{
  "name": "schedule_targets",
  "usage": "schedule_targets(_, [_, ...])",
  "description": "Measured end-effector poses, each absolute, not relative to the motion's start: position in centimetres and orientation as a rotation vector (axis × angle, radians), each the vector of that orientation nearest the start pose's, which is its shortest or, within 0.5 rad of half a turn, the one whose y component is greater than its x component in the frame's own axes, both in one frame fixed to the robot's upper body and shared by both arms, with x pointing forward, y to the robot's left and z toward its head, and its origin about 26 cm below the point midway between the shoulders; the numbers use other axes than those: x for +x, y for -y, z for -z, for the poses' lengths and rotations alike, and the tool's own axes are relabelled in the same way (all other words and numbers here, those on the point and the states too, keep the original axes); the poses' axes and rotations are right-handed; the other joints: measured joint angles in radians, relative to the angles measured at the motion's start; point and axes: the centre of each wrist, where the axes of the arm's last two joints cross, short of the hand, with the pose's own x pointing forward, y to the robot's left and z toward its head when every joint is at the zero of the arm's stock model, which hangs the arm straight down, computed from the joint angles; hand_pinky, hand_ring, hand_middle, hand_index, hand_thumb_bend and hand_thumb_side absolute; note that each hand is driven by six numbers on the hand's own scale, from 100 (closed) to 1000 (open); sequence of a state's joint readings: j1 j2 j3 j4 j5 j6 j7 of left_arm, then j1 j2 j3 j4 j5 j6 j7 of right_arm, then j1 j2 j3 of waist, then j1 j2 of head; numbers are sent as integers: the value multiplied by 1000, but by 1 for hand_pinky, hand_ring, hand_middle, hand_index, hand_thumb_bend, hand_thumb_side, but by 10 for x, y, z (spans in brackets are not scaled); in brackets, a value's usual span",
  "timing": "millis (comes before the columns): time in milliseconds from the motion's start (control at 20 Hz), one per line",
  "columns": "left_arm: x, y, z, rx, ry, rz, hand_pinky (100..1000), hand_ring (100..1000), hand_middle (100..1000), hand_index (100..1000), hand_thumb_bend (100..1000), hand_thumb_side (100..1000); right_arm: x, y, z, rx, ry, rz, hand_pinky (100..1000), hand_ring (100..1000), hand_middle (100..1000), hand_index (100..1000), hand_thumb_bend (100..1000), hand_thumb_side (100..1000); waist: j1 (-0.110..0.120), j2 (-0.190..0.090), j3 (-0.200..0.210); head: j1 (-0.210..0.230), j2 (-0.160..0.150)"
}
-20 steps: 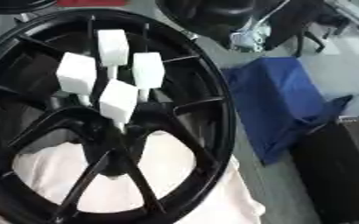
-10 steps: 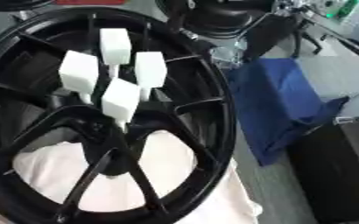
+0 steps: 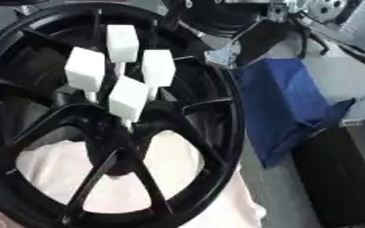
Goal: Pull the pin out of the wheel hub.
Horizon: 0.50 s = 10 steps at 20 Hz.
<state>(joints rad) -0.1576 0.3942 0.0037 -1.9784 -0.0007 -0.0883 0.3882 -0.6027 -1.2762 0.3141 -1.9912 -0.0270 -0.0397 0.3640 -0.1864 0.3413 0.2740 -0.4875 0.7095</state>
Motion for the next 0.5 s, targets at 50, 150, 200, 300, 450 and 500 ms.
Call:
schedule_targets(50, [286,-287,-163,437,2260,0,834,589,564,739,374,713,285,296,-333,-612,1731,-1753,954,924,780,888,129,389,-1,1,1,-2,0])
schedule_targets(150, [286,-287,-163,437,2260,0,834,589,564,739,373,715,285,293,-332,-626,1727,-1753,954,922,778,884,126,394,-1,5,3,-6,1])
schedule_targets(200, [286,-287,-163,437,2260,1,834,589,564,739,373,715,286,292,-332,-630,1727,-1753,954,922,778,884,123,403,-1,6,3,-8,1])
schedule_targets(300, [286,-287,-163,437,2260,1,834,588,564,738,373,716,286,289,-332,-635,1725,-1756,955,922,779,883,119,420,-3,8,3,-10,2])
schedule_targets(450, [286,-287,-163,437,2260,2,834,588,563,738,372,717,287,286,-332,-631,1716,-1765,956,922,773,884,114,437,-7,13,4,-16,2])
schedule_targets(500, [286,-287,-163,438,2260,2,834,588,563,738,371,718,287,285,-332,-629,1713,-1767,957,922,769,883,109,443,-7,15,5,-17,2])
